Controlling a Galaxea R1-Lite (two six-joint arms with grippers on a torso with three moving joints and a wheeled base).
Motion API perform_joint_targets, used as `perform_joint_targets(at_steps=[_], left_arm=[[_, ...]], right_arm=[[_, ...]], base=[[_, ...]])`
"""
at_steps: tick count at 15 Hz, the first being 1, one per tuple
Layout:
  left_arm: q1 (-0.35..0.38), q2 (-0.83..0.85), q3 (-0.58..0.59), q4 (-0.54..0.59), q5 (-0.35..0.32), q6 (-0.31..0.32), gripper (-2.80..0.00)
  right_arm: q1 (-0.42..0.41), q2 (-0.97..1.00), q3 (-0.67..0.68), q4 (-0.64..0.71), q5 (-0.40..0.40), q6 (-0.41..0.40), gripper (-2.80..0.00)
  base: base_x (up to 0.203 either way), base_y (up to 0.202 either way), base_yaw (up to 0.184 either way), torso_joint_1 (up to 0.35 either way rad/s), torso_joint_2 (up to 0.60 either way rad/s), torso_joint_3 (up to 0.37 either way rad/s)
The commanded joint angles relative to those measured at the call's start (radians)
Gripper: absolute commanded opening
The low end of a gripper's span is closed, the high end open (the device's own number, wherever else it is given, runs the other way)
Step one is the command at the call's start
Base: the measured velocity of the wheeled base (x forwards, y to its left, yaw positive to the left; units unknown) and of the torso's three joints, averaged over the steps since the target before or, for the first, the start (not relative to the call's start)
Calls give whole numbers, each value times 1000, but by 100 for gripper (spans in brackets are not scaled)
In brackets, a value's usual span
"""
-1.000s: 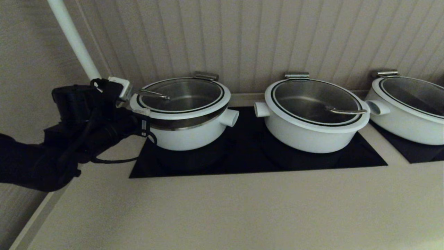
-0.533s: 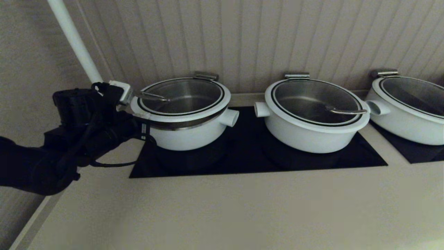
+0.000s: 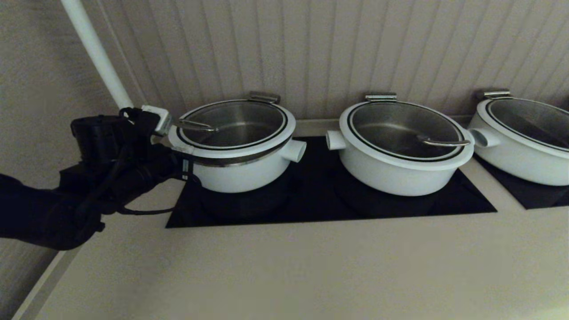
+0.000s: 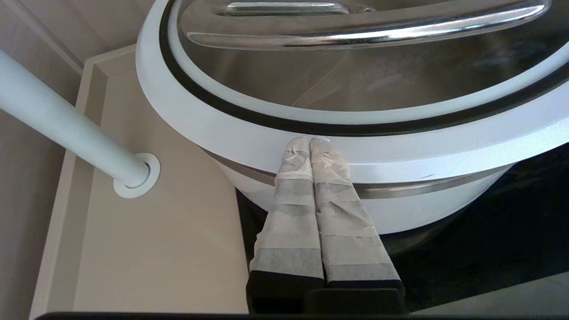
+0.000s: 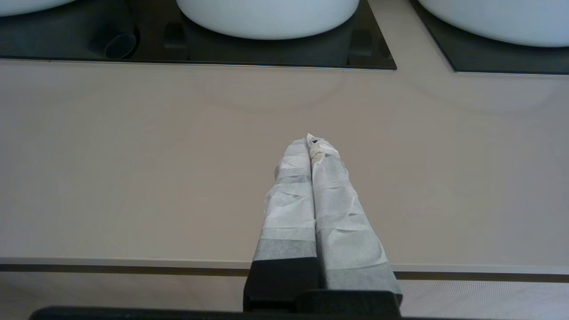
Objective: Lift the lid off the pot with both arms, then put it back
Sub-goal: Close the pot lid
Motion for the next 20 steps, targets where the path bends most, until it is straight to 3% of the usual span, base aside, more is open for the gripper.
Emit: perform_joint_targets(at_steps=[1,20], left_arm=[[0,11,0,-5,1,1,-280],[0,34,31,-8,1,1,-280]], right_arm=[[0,0,0,0,0,0,-280],[0,0,0,0,0,0,-280]], base=[[0,0,0,0,0,0],[0,0,0,0,0,0]])
